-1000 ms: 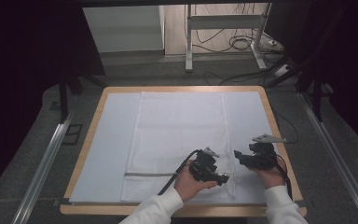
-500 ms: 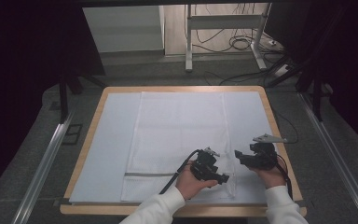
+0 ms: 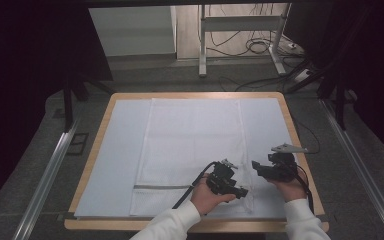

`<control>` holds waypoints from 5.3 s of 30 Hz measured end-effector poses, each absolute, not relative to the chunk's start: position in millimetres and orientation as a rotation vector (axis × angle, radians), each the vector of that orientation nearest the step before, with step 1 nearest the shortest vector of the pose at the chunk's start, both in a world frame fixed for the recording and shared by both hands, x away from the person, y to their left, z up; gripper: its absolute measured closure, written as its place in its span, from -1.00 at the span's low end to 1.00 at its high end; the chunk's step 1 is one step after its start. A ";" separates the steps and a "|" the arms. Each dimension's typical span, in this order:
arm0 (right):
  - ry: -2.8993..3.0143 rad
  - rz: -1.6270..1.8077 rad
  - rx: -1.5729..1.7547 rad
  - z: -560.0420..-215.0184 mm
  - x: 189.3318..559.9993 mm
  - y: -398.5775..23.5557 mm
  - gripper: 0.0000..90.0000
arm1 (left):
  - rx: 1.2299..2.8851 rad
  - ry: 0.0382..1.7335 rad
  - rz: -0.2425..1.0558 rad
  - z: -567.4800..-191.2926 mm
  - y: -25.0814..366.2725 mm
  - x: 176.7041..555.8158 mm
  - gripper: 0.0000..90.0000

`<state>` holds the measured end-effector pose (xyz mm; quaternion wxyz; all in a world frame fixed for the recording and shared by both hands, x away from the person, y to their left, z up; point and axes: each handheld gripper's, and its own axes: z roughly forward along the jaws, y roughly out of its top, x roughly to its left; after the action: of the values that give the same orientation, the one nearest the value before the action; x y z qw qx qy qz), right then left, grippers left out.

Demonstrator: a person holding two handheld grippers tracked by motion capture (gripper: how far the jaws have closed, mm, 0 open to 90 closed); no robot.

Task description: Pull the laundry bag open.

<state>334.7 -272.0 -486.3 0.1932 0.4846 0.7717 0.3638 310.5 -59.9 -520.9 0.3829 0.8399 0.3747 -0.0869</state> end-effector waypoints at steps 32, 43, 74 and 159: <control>2.125 1.031 1.369 -481.9 335.0 -277.7 -0.37 | 2.103 0.965 -0.238 -525.4 -61.4 306.5 0.32; 2.111 1.029 1.373 -481.0 335.0 -279.2 -0.37 | 2.103 0.972 -0.225 -526.2 -59.1 304.4 0.44; 2.104 1.028 1.377 -480.6 335.2 -280.1 -0.37 | 2.127 0.954 -0.131 -528.1 -63.8 304.0 0.86; 2.375 1.195 1.654 -495.7 343.5 -236.0 -0.42 | 2.008 0.908 -0.145 -500.7 -21.4 301.1 0.92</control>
<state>343.5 -236.0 -495.7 0.0051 0.5283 0.7585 0.3815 301.1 -21.4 -500.7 0.4499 0.8120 0.3672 -0.0588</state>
